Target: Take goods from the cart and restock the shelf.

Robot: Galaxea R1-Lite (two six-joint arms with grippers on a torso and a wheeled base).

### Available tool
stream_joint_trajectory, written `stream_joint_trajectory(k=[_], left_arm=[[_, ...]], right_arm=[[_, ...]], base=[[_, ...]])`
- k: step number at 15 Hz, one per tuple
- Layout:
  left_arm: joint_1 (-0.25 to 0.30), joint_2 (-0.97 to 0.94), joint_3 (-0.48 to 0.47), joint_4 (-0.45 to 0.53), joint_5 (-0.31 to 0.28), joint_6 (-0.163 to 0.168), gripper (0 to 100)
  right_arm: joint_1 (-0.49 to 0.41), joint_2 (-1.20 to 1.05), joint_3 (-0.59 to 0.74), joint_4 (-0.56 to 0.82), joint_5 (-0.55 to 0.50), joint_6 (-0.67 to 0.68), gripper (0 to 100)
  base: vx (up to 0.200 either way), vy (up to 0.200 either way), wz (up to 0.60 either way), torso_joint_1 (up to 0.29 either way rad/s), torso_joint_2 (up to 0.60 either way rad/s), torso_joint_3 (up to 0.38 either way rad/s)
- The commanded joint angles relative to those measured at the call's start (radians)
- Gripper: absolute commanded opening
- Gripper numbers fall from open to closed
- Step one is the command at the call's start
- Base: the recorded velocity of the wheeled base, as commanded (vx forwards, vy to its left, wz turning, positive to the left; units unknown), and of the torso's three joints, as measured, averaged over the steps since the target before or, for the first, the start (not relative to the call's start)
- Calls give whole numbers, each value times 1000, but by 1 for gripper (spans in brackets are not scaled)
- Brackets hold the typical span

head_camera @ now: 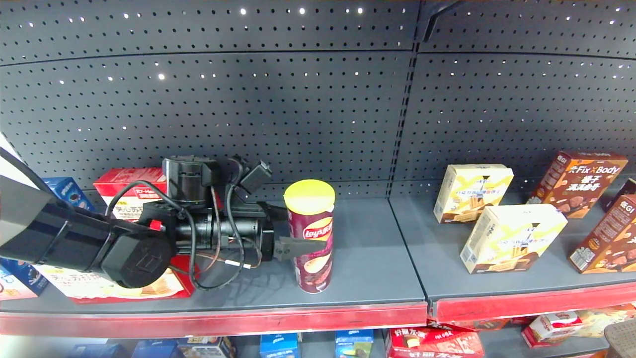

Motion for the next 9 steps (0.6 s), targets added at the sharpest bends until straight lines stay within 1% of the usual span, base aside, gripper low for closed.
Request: stream_joint_trajectory(k=[1,6,9], left_arm=[[0,-14,7,-1,1,0,100],[4,-76,51,-1,1,-2,100],[6,-108,53,-1,1,-3,100]], right_arm=[[1,2,-8,0,0,0,0],[0,2,-15,1,0,0,0],[0,-1,-9,1,0,0,0]], base=[[0,0,0,0,0,0],[0,0,0,0,0,0],[0,0,0,0,0,0]])
